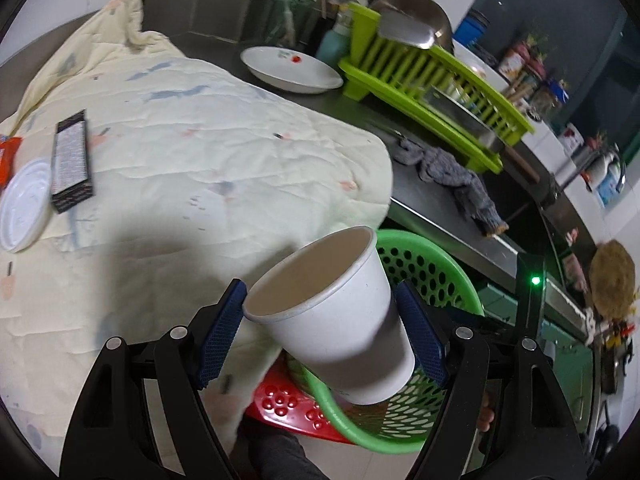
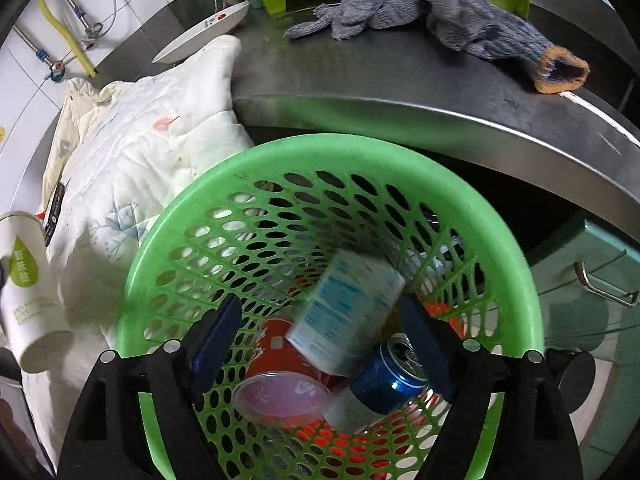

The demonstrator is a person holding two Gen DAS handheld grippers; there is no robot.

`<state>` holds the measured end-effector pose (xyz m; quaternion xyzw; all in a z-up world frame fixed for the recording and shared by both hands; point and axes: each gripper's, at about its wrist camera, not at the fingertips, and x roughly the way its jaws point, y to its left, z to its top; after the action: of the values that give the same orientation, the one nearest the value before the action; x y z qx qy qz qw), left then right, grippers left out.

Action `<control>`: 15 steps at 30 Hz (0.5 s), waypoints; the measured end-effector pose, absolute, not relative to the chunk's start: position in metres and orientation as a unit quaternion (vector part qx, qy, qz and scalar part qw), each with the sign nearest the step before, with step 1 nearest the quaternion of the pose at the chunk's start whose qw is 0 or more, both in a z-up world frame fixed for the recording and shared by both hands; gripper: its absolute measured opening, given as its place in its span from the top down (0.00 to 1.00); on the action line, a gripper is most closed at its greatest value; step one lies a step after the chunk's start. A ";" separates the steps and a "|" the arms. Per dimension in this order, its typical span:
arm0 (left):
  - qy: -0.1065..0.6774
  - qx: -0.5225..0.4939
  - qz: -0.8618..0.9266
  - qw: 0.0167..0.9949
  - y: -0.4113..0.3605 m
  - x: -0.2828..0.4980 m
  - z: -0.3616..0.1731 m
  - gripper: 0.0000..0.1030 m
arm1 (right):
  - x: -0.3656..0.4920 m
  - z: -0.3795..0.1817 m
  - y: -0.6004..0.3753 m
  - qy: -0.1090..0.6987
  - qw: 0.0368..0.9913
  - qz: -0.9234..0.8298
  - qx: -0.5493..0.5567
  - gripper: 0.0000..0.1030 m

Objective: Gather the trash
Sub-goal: 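Carry the carton and paper cup to the basket and open both grippers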

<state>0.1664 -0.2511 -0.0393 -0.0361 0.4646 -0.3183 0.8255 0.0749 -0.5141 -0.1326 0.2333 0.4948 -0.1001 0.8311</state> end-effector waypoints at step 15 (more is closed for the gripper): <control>0.495 0.026 -0.345 0.797 -0.323 0.152 -0.077 0.25 | 0.028 -0.093 -0.514 0.458 0.864 -0.116 0.176 0.22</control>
<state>0.1524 -0.3228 -0.0767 0.0259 0.4951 -0.3446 0.7972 0.0285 -0.5136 -0.0935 0.1759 0.4582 -0.1161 0.8635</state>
